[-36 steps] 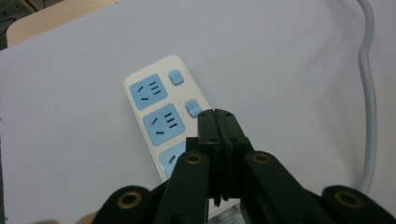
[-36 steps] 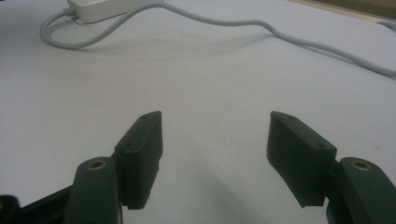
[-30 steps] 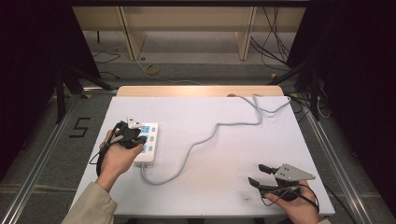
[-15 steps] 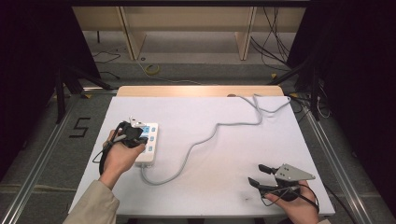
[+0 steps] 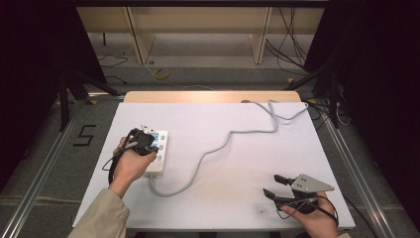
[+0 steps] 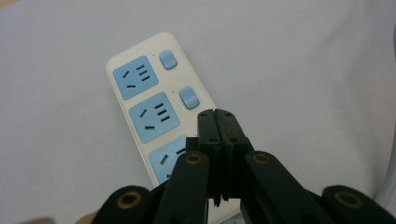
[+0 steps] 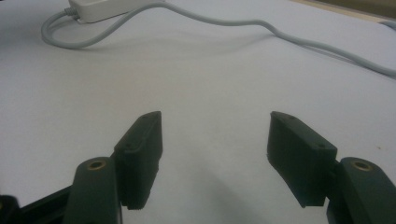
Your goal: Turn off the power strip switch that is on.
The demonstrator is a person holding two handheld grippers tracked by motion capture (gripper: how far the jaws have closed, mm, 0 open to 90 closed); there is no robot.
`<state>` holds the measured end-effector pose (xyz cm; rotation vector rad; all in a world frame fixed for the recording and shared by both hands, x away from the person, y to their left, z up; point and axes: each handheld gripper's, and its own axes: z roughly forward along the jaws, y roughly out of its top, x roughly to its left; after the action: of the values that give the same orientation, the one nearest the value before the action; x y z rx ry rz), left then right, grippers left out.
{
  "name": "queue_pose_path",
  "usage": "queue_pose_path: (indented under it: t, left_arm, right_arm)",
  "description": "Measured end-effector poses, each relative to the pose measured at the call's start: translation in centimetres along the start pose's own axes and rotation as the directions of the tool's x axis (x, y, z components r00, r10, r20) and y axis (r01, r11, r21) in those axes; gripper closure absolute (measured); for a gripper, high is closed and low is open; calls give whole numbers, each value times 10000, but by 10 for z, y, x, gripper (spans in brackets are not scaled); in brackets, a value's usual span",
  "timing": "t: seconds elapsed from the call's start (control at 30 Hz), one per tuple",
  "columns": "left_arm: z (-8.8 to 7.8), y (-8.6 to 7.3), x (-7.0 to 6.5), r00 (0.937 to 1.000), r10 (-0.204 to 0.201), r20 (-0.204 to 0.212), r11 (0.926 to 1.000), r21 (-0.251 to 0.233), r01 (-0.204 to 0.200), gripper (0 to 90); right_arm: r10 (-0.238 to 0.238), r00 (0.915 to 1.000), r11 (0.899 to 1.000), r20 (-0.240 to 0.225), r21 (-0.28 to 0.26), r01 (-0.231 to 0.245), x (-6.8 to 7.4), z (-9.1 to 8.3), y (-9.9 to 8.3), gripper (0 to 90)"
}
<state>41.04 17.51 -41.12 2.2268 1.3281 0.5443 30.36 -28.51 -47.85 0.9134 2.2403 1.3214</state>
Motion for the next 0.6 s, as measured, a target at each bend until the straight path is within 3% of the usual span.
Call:
queue_pose_path:
  t: [0.6]
  left_arm:
    - [18, 5, -8, 9997, 146, 190, 9978, 641, -158, 891]
  right_arm:
    - [-15, 10000, 10000, 1, 12, 15, 0, 0, 0, 368]
